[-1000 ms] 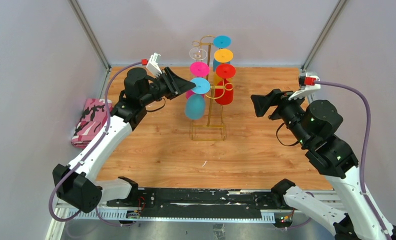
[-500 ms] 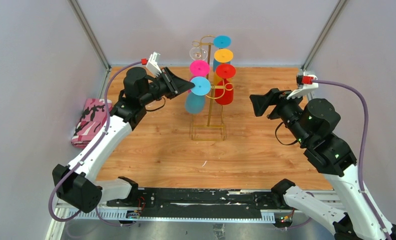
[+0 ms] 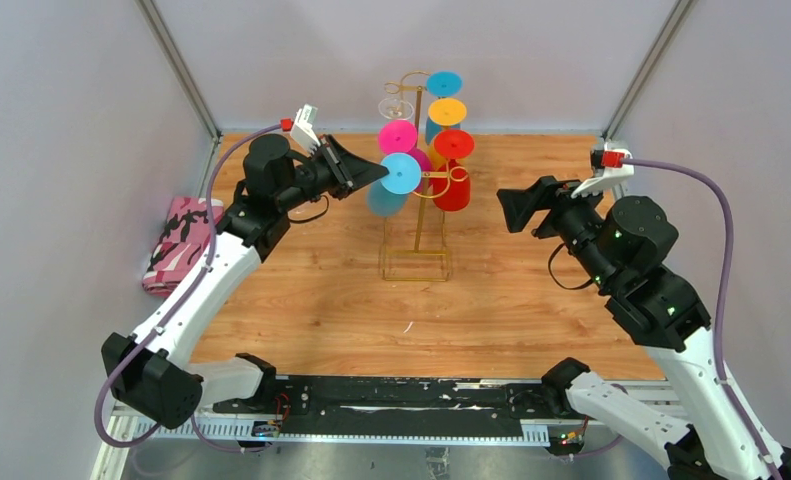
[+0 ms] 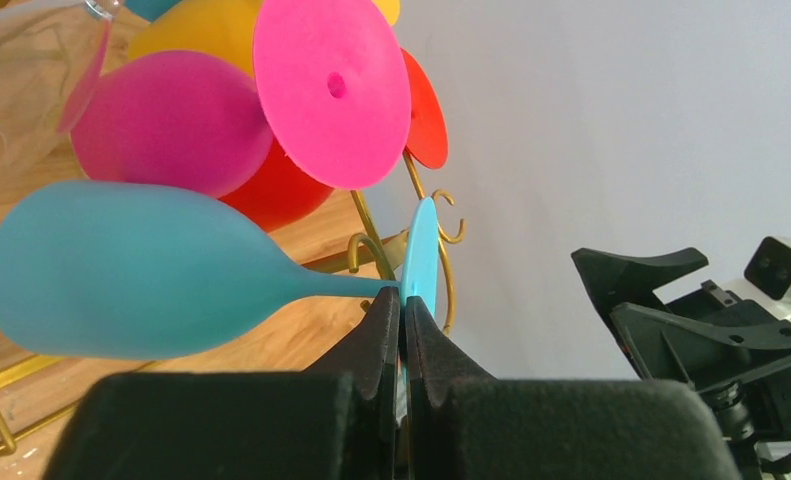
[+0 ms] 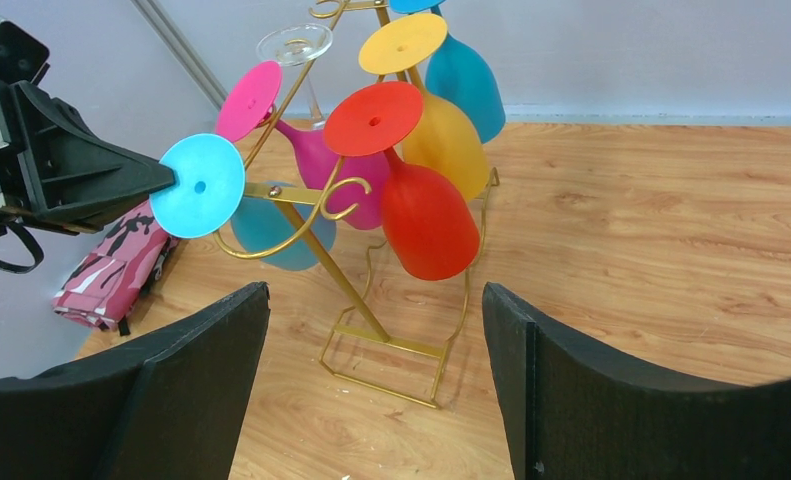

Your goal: Take the wine glass off the wine glass rack

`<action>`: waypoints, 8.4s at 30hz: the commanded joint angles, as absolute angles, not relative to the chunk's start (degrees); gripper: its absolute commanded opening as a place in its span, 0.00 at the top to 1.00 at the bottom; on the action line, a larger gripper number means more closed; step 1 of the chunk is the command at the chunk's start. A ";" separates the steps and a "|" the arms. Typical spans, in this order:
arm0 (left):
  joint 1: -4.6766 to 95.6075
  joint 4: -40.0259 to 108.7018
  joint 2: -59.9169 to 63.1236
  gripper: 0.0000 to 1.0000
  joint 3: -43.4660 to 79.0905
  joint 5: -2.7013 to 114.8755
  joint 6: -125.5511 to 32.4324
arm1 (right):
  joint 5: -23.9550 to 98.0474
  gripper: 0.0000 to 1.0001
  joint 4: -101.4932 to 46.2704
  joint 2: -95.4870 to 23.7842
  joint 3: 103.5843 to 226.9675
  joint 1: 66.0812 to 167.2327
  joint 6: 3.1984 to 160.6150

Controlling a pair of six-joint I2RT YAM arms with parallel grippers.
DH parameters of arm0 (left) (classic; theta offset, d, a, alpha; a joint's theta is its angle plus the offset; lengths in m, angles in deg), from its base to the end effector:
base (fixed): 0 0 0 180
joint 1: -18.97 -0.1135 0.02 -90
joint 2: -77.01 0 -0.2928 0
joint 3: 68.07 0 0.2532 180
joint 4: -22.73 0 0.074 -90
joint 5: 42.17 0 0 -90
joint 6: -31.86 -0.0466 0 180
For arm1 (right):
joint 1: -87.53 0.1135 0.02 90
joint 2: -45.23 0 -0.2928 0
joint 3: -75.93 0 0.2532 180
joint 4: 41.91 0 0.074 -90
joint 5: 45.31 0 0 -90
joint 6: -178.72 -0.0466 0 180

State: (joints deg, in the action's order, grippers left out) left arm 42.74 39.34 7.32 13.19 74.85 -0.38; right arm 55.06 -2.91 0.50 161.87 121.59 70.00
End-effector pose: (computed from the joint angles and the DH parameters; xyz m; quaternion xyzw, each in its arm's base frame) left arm 0.2491 -0.1328 0.4287 -0.0587 0.7319 -0.5593 0.3848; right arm 0.1059 0.0615 0.4910 -0.0276 0.6930 0.2629 0.6707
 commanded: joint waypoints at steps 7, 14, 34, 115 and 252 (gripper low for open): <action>43.31 38.07 5.71 1.00 14.42 83.74 9.82 | 51.66 0.17 -3.98 -0.60 161.52 121.01 66.73; 43.31 37.46 5.83 1.00 15.56 82.63 14.23 | 50.68 0.17 -4.81 -0.72 160.82 121.00 65.86; 36.78 38.83 8.79 1.00 13.17 83.44 15.99 | 49.07 0.17 -5.85 -2.86 160.62 121.01 65.56; 43.75 8.49 11.30 1.00 30.84 114.53 -7.14 | -22.07 0.25 -115.14 -40.56 168.21 104.88 -7.33; 45.86 73.30 6.61 0.90 30.49 37.06 -38.06 | 44.64 0.46 3.18 -64.27 197.35 80.43 82.65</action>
State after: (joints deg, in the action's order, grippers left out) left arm 45.47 76.47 6.34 31.84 36.17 -38.00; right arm 44.24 2.12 -69.79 195.53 81.01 82.63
